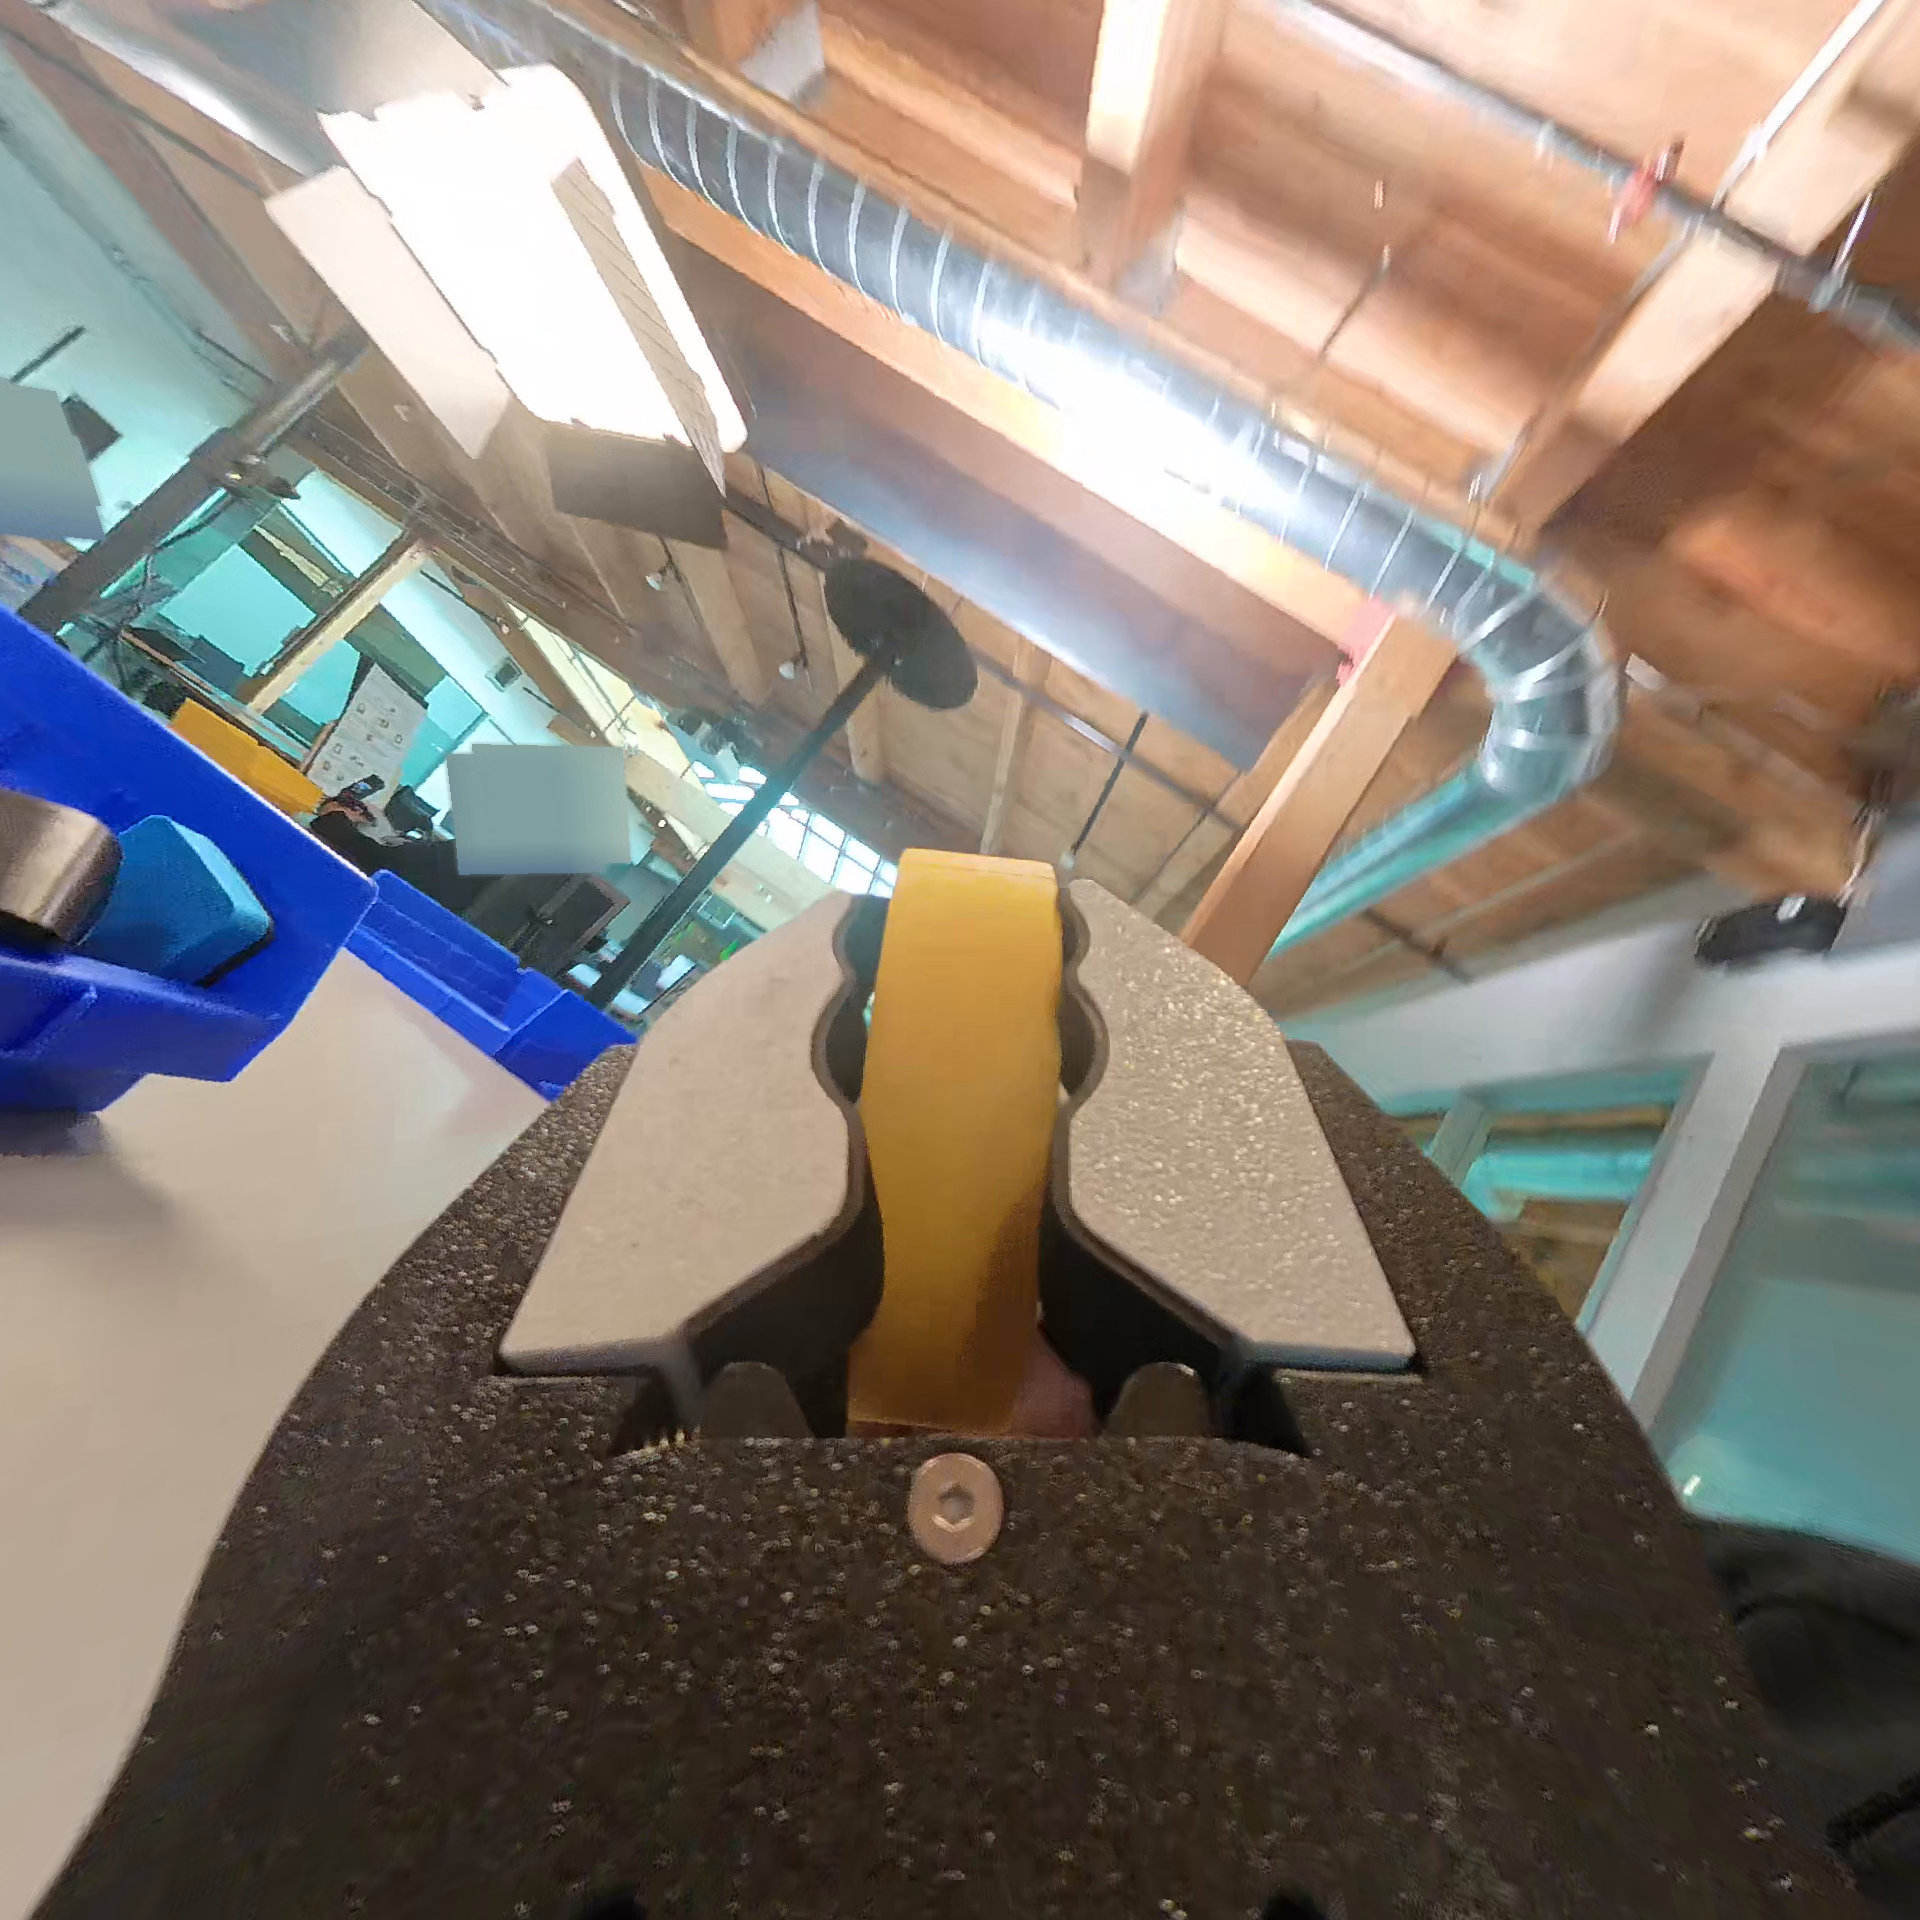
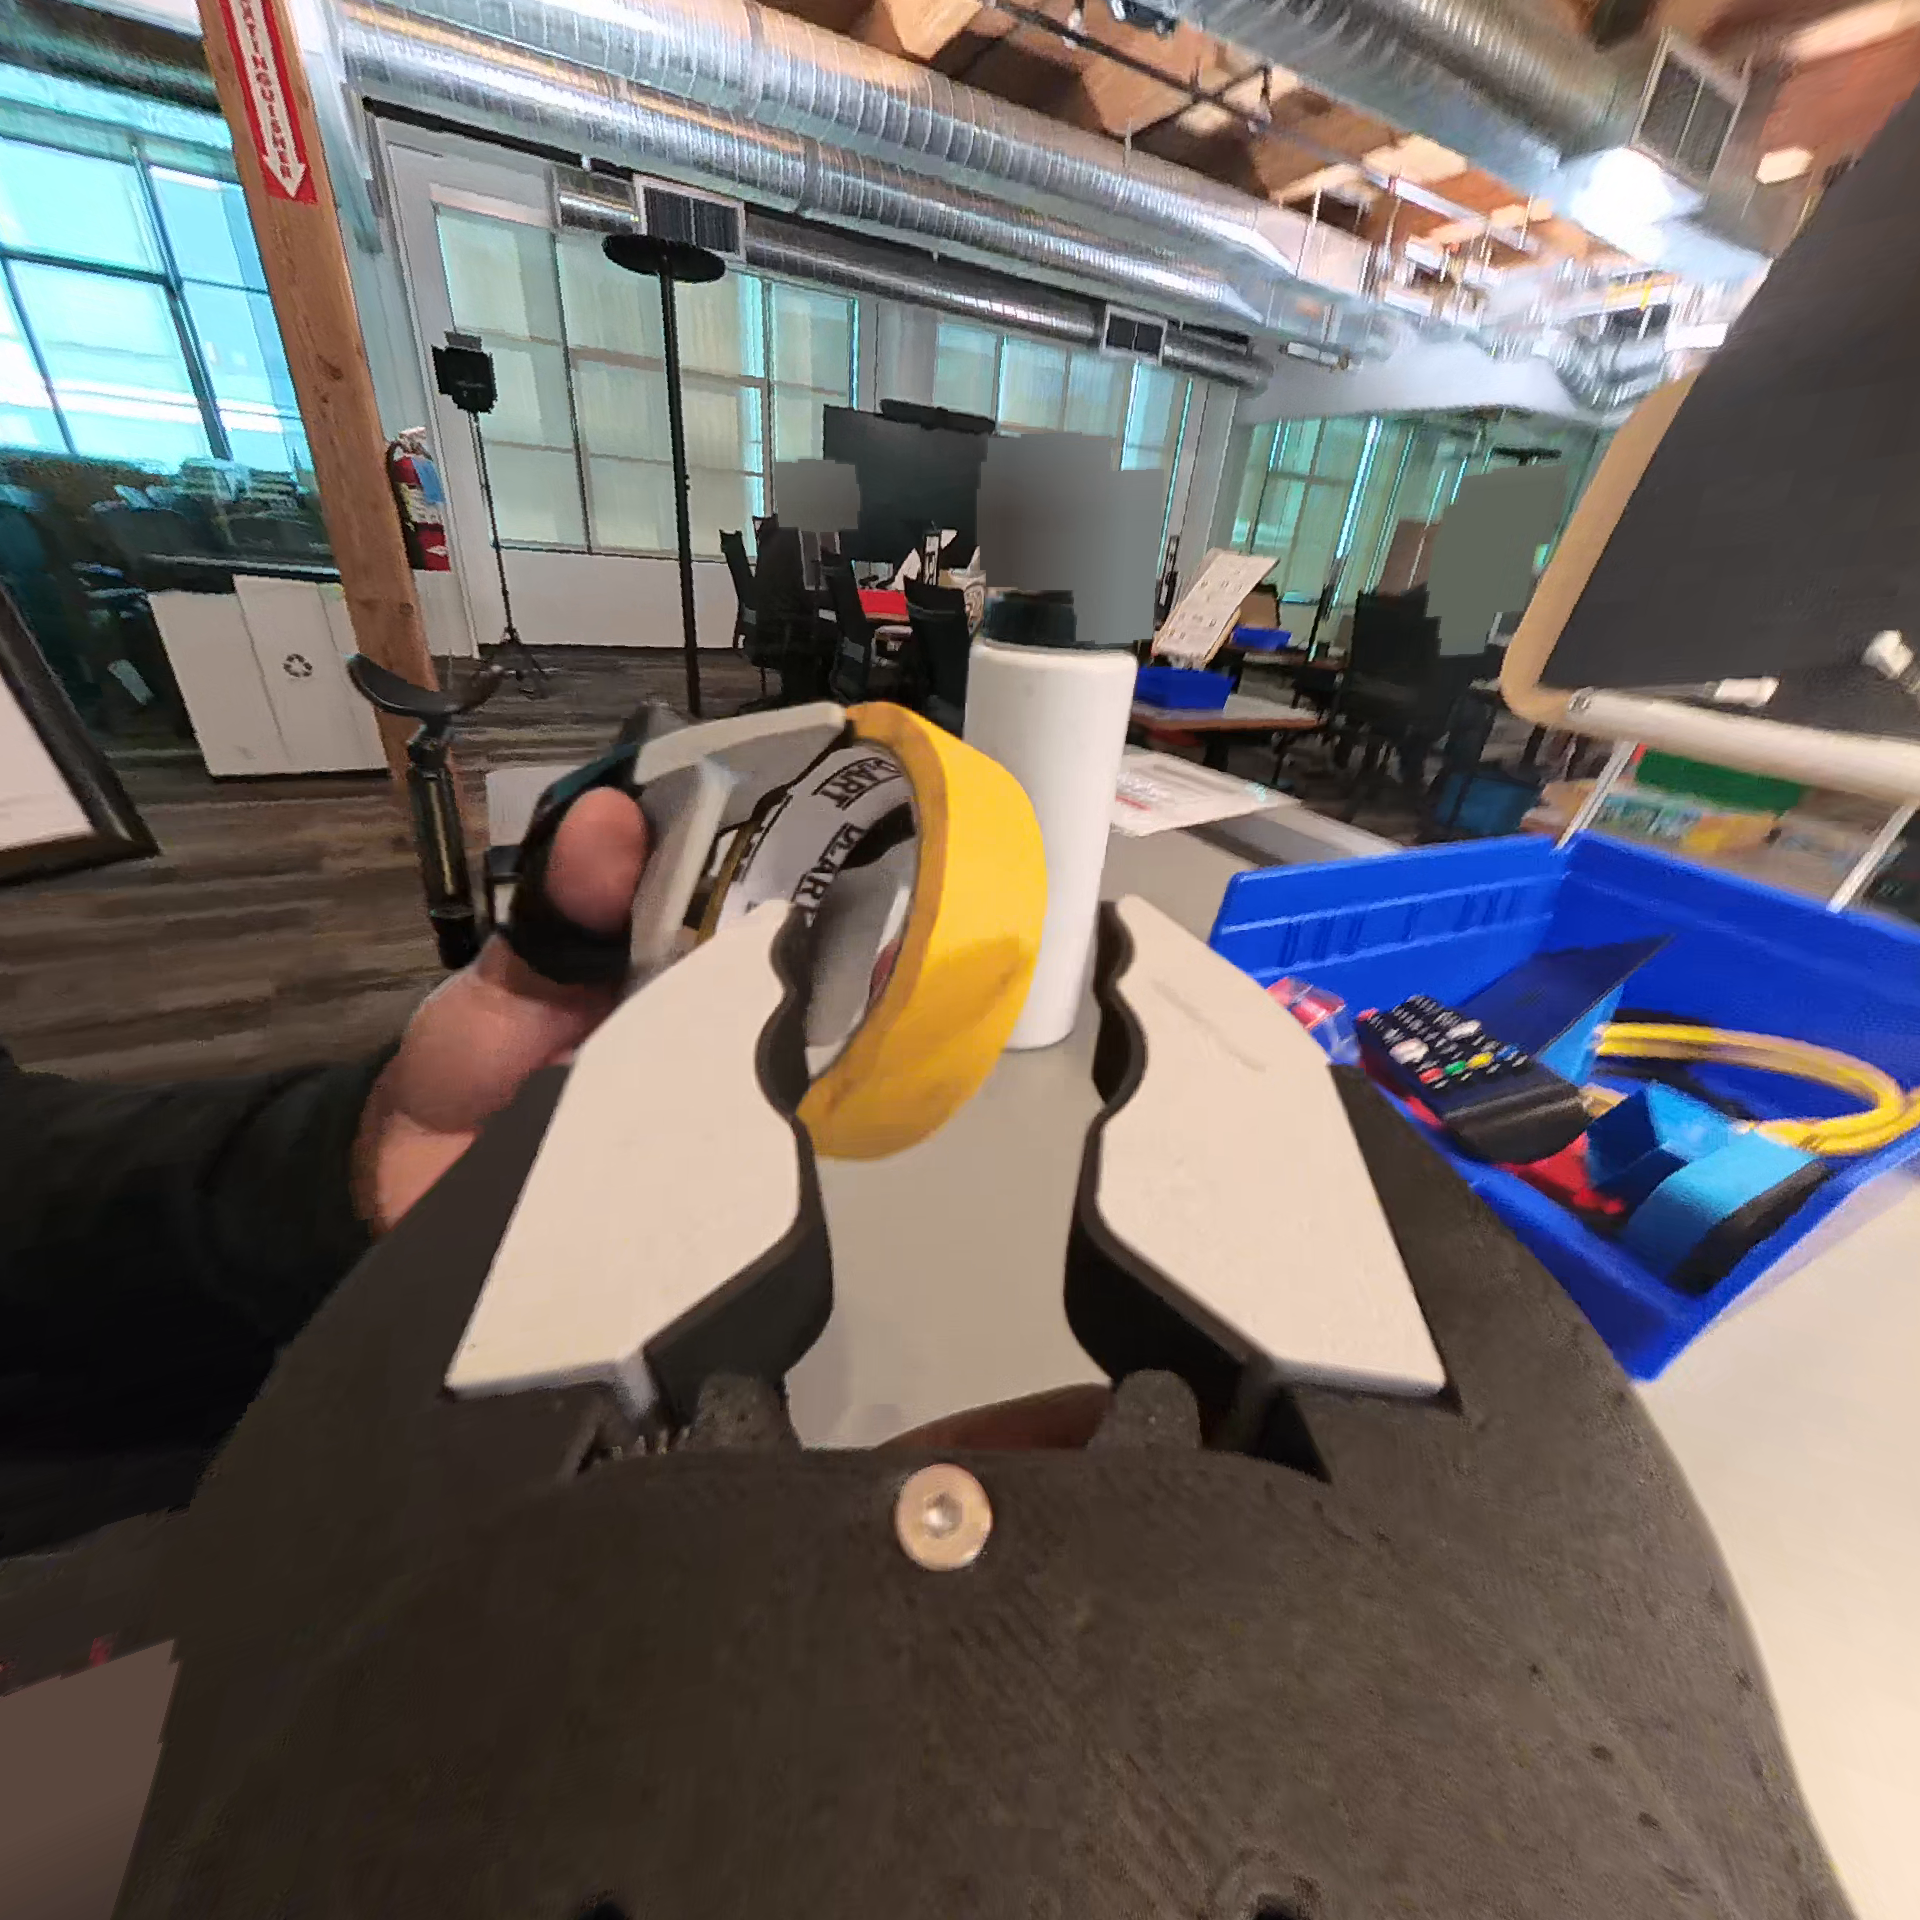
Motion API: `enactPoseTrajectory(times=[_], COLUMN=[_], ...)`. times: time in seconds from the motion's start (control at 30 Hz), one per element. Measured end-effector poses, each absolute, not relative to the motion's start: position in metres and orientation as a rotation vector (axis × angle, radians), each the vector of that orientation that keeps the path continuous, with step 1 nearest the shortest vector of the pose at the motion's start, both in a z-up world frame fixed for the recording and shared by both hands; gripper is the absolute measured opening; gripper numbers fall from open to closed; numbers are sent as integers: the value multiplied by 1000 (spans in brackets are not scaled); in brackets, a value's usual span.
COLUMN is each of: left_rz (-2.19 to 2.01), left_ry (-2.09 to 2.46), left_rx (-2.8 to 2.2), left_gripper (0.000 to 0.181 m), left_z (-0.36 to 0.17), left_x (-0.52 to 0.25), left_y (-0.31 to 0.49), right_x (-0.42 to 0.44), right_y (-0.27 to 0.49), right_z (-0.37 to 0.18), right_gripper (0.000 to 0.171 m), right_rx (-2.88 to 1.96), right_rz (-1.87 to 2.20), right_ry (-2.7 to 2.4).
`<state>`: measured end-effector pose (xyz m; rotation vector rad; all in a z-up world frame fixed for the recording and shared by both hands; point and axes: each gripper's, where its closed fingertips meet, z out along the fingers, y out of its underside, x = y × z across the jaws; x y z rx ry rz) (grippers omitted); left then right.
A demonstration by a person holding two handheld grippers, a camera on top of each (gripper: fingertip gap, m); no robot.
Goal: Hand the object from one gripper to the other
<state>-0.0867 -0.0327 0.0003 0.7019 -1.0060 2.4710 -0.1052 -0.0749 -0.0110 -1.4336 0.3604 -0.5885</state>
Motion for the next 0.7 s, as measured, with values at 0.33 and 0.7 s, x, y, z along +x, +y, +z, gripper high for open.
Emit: enactPoseTrajectory(times=[0.33, 0.7], left_rz=[2216, 2063], left_ry=[-826, -1061], left_rx=[712, 588], left_gripper=[33, 33], left_z=[2, -14], left_x=[-90, -118], left_y=[-39, -75], right_x=[-118, -117], right_y=[-70, -55], right_z=[-33, -43], right_gripper=[100, 115], right_rx=[-1596, -1592], right_rz=[-1236, -1347], right_ry=[-146, -199])
